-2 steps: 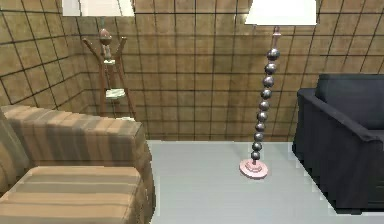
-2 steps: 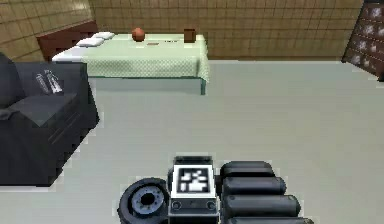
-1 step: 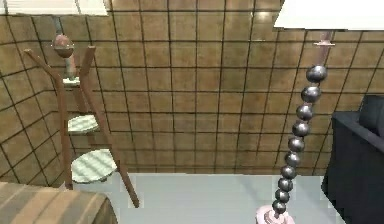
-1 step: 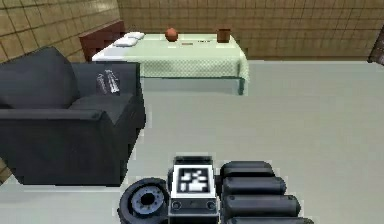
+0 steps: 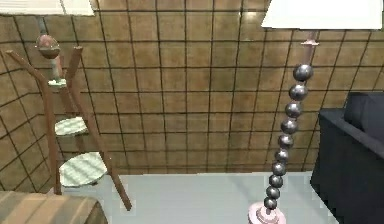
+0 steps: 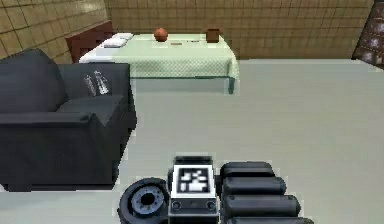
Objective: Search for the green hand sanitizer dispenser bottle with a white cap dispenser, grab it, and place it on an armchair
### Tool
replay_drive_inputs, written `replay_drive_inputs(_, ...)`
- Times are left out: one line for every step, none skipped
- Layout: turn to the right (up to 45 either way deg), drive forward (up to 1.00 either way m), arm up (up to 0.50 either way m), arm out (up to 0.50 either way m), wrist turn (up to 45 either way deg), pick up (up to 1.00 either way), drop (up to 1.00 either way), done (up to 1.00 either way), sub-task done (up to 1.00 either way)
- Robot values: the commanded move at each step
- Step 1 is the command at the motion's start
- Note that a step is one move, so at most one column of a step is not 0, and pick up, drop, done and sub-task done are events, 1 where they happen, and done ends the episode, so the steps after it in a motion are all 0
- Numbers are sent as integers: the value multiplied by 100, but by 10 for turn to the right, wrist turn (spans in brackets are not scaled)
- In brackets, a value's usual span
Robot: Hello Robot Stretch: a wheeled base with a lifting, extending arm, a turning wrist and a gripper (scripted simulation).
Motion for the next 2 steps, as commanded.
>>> replay_drive_inputs(-120, 0, 0, 0, 0, 0, 0, 0, 0)
replay_drive_inputs(240, 0, 0, 0, 0, 0, 0, 0, 0)
